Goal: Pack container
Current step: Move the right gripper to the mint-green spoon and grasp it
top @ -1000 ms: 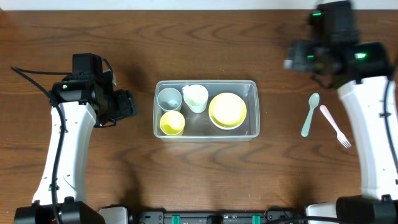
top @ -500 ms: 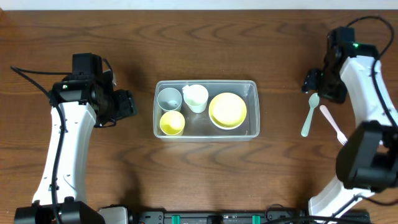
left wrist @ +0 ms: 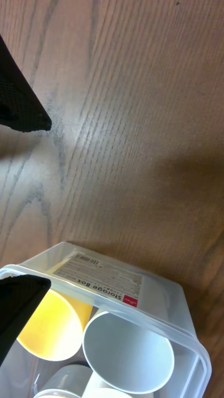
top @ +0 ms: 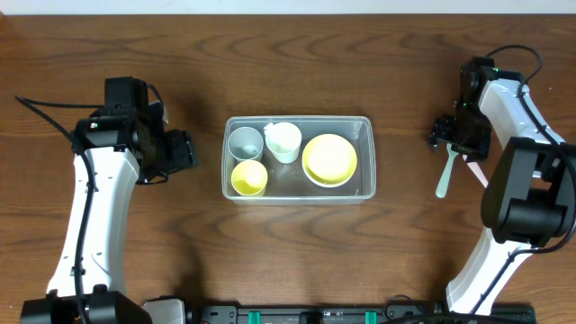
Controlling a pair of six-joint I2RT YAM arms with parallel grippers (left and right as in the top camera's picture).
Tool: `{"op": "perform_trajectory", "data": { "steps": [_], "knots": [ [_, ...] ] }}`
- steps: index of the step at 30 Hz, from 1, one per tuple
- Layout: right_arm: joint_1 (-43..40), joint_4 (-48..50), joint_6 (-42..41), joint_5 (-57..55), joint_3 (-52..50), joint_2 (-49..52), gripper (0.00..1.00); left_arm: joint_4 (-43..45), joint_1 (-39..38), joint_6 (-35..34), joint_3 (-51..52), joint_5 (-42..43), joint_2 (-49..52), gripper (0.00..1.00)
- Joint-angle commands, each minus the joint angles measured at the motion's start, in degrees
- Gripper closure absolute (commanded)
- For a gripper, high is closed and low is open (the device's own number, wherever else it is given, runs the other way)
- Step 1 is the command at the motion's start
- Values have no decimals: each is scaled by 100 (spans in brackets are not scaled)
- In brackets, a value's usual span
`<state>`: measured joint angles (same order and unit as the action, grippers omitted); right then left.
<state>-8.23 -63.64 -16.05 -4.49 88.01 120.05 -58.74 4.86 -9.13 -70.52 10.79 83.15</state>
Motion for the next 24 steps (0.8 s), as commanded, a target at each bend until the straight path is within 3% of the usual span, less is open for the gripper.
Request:
{"op": "perform_trajectory", "data": {
  "steps": [1,18,24],
  "knots": [
    [-50,0,90,52,-20,118,23,-33,20,55,-4,15,-11,26],
    [-50,590,160,46,-671,190,19,-55,20,55,-4,15,-11,26],
    [-50,962,546,175,-868,190,17,-55,20,55,-4,15,-11,26]
  ]
}}
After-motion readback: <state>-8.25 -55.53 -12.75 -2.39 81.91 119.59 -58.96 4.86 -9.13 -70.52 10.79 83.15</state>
